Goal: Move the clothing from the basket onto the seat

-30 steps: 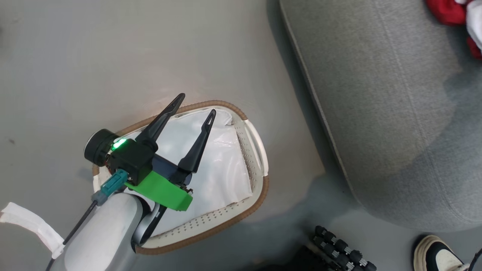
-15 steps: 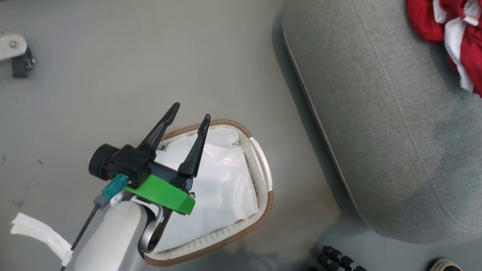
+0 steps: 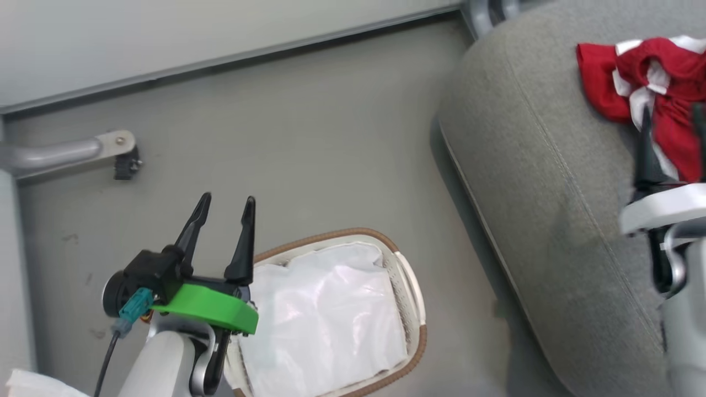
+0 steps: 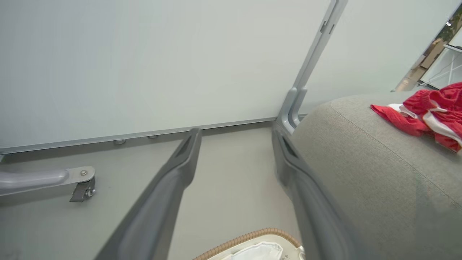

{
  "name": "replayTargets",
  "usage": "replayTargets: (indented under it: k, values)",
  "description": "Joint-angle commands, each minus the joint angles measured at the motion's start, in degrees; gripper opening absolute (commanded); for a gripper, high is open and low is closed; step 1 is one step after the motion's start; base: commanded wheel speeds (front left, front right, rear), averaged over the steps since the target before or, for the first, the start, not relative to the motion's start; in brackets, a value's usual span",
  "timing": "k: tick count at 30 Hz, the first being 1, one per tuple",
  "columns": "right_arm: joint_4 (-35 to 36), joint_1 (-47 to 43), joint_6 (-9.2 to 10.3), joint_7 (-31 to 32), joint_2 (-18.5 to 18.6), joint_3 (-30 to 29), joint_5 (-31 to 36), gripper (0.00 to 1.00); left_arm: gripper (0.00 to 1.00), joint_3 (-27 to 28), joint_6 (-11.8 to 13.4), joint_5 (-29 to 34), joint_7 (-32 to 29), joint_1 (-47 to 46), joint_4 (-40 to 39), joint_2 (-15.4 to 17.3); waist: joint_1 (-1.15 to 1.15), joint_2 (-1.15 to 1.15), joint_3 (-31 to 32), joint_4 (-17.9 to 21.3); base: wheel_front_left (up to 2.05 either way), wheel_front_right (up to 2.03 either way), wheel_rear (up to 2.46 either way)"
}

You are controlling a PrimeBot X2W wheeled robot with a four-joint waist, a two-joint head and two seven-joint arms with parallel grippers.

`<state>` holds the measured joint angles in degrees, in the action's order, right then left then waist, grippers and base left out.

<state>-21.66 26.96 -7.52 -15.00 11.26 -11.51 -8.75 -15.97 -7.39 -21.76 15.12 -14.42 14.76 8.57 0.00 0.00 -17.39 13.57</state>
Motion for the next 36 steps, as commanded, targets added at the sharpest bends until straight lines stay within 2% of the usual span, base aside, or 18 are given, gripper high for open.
replayTargets:
  k: [1, 9, 17, 27, 33, 34, 36]
  values:
    - [0.2, -1.6, 0.07, -0.3, -0.1, 1.6, -0.7, 1.0, 1.0, 1.3, -0.2, 0.5, 0.0, 1.3, 0.2, -0.2, 0.0, 0.0, 4.7, -4.9, 0.0, 0.0, 0.0]
    - [-2.2, -4.1, 0.06, -0.3, -2.5, 11.0, -4.3, 1.0, 1.0, 9.6, -0.2, 3.5, 0.0, 4.8, 2.5, -3.0, 0.0, 0.0, 8.4, -9.1, 0.0, 0.0, 0.0]
    - [-4.7, -7.8, 0.06, -0.3, -4.7, 14.5, -4.0, 1.0, 1.0, 16.1, -0.2, 7.4, 0.0, 8.4, 4.3, -4.2, 0.0, 0.0, 11.0, -11.6, 0.0, 0.0, 0.0]
    - [-6.0, -13.5, 0.06, -0.3, -6.0, 16.3, -3.9, 1.0, 1.0, 19.4, -0.2, 8.0, 0.0, 12.8, 5.2, -5.1, 0.0, 0.0, 13.7, -12.7, 0.0, 0.0, 0.0]
    - [-5.5, -15.3, 0.06, -0.3, -6.5, 16.4, -3.7, 1.0, 1.0, 18.5, -0.2, 5.6, 0.0, 14.7, 4.5, -5.3, 0.0, 0.0, 14.4, -12.9, 0.0, 0.0, 0.0]
    - [-5.7, -14.8, -0.01, 0.0, -6.6, 16.4, -3.8, 0.0, 0.0, 18.4, 0.0, 5.6, 0.0, 14.0, 4.5, -5.5, 0.0, 0.0, 14.4, -12.8, 0.0, 0.0, 0.0]
    - [-6.5, -15.0, -0.01, 0.1, -6.9, 16.4, -3.9, 0.0, 0.0, 18.3, 0.0, 5.5, 0.0, 14.1, 5.6, -5.7, 0.0, 0.0, 14.4, -12.9, 0.0, 0.0, 0.0]
